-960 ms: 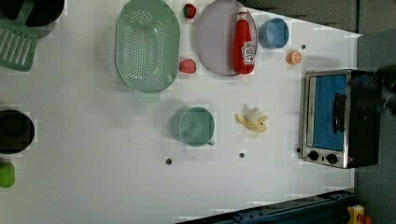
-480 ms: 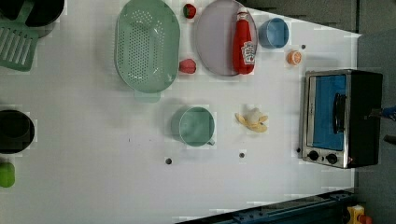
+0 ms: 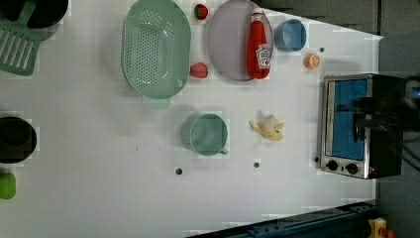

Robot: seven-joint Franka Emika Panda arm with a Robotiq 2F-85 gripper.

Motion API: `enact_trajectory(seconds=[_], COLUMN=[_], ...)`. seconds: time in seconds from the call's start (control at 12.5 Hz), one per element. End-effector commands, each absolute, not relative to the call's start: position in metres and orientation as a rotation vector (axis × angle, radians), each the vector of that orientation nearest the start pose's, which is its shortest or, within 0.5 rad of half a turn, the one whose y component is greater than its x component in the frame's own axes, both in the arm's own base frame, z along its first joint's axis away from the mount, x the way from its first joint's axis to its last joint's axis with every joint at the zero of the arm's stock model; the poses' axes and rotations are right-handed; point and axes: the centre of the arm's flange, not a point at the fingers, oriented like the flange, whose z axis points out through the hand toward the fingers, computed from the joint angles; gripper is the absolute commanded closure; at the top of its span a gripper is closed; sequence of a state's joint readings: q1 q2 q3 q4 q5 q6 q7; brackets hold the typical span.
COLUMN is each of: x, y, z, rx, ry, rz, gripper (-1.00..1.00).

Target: Pick Banana and place it in mug.

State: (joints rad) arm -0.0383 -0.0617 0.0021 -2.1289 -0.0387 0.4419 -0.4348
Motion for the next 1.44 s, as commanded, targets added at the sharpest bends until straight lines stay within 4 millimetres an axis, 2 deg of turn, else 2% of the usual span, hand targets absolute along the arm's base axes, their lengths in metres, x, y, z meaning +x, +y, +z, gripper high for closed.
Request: enact_trajectory(seconds=[0.08, 0.24, 0.32, 0.4, 0.64, 0.88, 1.12, 1.2, 1.44], x=[0.527, 0.529, 0.530, 0.531, 0.521, 0.509, 0.504, 0.499, 0.496], y=[-0.020, -0.019, -0.019, -0.019, -0.015, -0.013, -0.016, -0.017, -0.019], z=[0.367, 0.326, 0.307, 0.282, 0.227, 0.191, 0.171, 0.164, 0.160], rx=[-3.154, -3.119, -3.105, -3.096, -3.090, -3.065, -3.069, -3.065, -3.072], ry=[-0.015, -0.321, -0.407, -0.474, -0.499, -0.589, -0.597, -0.595, -0.590], rz=[0.203, 0.240, 0.236, 0.217, 0.209, 0.223, 0.195, 0.214, 0.189], gripper=[-1.00, -1.00, -1.00, -1.00, -1.00, -1.00, -1.00, -0.93, -0.19])
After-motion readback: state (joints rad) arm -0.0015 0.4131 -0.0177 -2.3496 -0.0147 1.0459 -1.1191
